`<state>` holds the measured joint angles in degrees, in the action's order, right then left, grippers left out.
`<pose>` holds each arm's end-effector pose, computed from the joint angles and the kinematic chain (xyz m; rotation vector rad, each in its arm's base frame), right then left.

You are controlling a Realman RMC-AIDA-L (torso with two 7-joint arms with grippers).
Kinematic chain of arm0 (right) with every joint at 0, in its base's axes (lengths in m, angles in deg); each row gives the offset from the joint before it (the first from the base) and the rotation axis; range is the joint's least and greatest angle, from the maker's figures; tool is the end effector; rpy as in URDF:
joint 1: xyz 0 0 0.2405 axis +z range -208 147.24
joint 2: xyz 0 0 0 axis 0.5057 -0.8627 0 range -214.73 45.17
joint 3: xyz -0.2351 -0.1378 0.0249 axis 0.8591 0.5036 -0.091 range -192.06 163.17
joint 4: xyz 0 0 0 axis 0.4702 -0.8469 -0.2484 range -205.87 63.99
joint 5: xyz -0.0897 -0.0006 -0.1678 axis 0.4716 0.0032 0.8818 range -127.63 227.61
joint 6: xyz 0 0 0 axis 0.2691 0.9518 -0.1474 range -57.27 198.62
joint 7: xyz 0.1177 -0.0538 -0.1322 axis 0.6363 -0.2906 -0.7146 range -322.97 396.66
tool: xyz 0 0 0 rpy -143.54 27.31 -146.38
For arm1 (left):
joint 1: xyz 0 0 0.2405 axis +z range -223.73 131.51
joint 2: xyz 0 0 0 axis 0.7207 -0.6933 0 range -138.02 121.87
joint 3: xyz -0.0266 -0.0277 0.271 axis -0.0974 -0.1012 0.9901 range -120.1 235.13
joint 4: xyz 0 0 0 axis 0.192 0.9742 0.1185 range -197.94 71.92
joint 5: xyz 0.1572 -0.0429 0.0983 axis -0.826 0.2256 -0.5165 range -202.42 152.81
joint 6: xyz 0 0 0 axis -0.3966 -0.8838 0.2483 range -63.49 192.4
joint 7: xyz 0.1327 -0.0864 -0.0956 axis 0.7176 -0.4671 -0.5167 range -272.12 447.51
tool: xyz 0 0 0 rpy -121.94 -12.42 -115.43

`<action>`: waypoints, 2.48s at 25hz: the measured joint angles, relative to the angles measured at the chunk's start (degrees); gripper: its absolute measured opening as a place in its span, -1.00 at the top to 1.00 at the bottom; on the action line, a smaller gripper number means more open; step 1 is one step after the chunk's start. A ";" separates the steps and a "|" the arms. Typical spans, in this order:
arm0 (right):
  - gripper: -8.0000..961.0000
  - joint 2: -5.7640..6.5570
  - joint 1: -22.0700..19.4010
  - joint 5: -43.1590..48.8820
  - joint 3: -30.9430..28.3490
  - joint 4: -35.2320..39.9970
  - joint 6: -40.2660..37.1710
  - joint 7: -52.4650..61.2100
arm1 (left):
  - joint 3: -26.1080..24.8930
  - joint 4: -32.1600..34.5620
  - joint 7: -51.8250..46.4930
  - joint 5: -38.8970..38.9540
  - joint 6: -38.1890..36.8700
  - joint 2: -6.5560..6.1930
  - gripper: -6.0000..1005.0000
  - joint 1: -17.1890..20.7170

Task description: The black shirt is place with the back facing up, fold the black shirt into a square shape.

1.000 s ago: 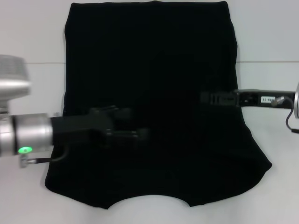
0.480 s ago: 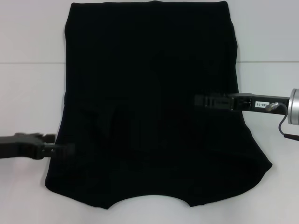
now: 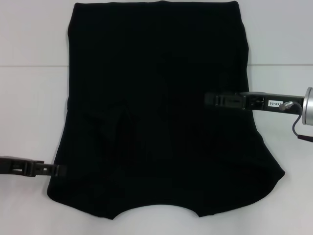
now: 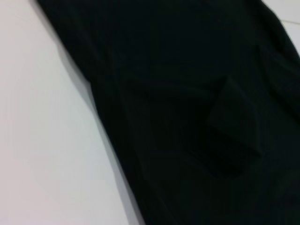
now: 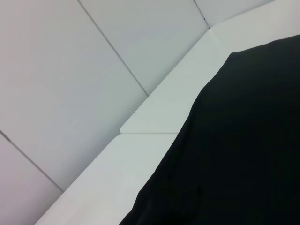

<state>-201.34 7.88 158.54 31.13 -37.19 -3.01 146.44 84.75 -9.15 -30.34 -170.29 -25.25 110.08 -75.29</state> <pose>0.2233 0.4059 -0.0385 -2.4608 1.2268 0.7484 -0.3363 0.3284 0.0084 -2.3393 -1.4602 -0.1728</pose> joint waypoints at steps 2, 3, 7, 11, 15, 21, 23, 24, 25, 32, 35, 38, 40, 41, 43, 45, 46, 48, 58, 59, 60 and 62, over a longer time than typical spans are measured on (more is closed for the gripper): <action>-0.90 0.11 0.00 -0.01 -0.43 0.00 -0.01 0.00 | 0.03 -0.08 -0.64 -0.73 -0.04 -0.01 -0.66 -0.19; -0.90 0.19 0.00 -0.01 -0.70 0.00 -0.02 0.00 | 0.05 -0.09 -0.98 -1.04 -0.08 -0.02 -0.66 -0.26; -0.90 0.45 0.00 -0.01 -1.54 0.00 -0.11 -0.01 | 0.14 -0.24 -1.68 -2.19 -0.28 -0.03 -0.65 -0.44; -0.86 0.77 0.08 -0.01 -1.81 0.01 -0.41 0.04 | 0.74 -0.57 -2.32 -2.85 -0.49 -0.03 -0.64 -0.58; -0.80 0.82 0.08 -0.01 -1.81 0.20 -0.54 0.09 | 3.30 -0.69 -2.99 -2.94 -0.63 0.16 -0.64 -0.68; -0.73 0.81 0.06 0.00 -1.80 0.34 -0.52 0.10 | 5.73 -0.69 -3.57 -3.04 -0.11 0.37 -0.62 -1.09; -0.73 0.81 0.07 0.00 -1.80 0.39 -0.50 0.10 | 5.83 -0.69 -3.72 -3.06 0.01 0.38 -0.62 -1.35; -0.73 0.81 0.06 0.00 -1.80 0.40 -0.50 0.10 | 5.85 -0.69 -3.73 -3.06 0.02 0.39 -0.62 -1.48; -0.73 0.81 0.06 0.00 -1.83 0.43 -0.49 0.09 | 5.85 -0.69 -3.74 -3.06 0.03 0.39 -0.61 -1.59; -0.73 0.81 0.06 0.00 -2.57 0.49 -0.53 0.10 | 6.14 -0.70 -3.51 -3.24 1.20 0.28 -0.60 -1.89; -0.73 0.81 0.06 0.00 -2.59 0.54 -0.55 0.10 | 6.67 -0.80 -3.58 -4.05 1.52 0.37 -0.47 -1.88; -0.73 0.81 0.06 0.00 -2.59 0.54 -0.61 0.09 | 7.11 -1.22 -3.69 -4.56 1.92 0.41 -0.35 -1.93; -0.73 0.81 0.00 0.00 -2.59 0.54 -0.68 0.10 | 7.27 -1.36 -3.73 -4.59 2.12 0.45 -0.27 -1.97; -0.73 0.81 -0.07 0.00 -2.59 0.54 -0.71 0.10 | 7.26 -1.37 -3.74 -4.60 2.17 0.47 -0.22 -1.97; -0.73 0.81 -0.19 0.00 -2.60 0.54 -0.80 0.10 | 7.27 -1.39 -3.75 -4.56 2.18 0.51 -0.14 -2.00; -0.73 0.85 -0.27 0.00 -2.60 0.54 -0.90 0.09 | 7.26 -1.39 -3.76 -4.45 2.13 0.51 0.05 -2.10; -0.73 0.88 -0.32 0.00 -2.59 0.54 -0.95 0.09 | 7.25 -1.39 -3.76 -4.46 2.10 0.51 0.14 -2.14; -0.73 0.96 -0.40 0.07 -2.60 0.53 -0.99 0.10 | 7.25 -1.39 -3.77 -4.50 2.09 0.50 0.33 -2.21; -0.73 3.68 -2.25 5.71 -2.45 0.17 -3.92 5.44 | 6.70 -1.34 -3.90 -3.69 1.64 0.41 0.89 -2.54; -0.73 4.06 -2.92 6.09 -2.45 0.25 -4.40 6.11 | 6.69 -1.34 -3.93 -3.46 1.63 0.43 0.89 -2.57; -0.73 4.51 -3.67 6.39 -2.47 0.33 -4.77 6.76 | 6.68 -1.35 -3.96 -3.28 1.63 0.44 0.89 -2.58; -0.72 5.39 -5.14 6.63 -2.43 0.37 -5.63 7.81 | 6.69 -1.39 -4.28 -3.14 1.65 0.47 0.89 -2.59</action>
<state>-195.95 2.74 165.17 28.70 -36.82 -8.64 154.26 91.44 -10.54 -34.61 -173.42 -23.60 110.55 -77.88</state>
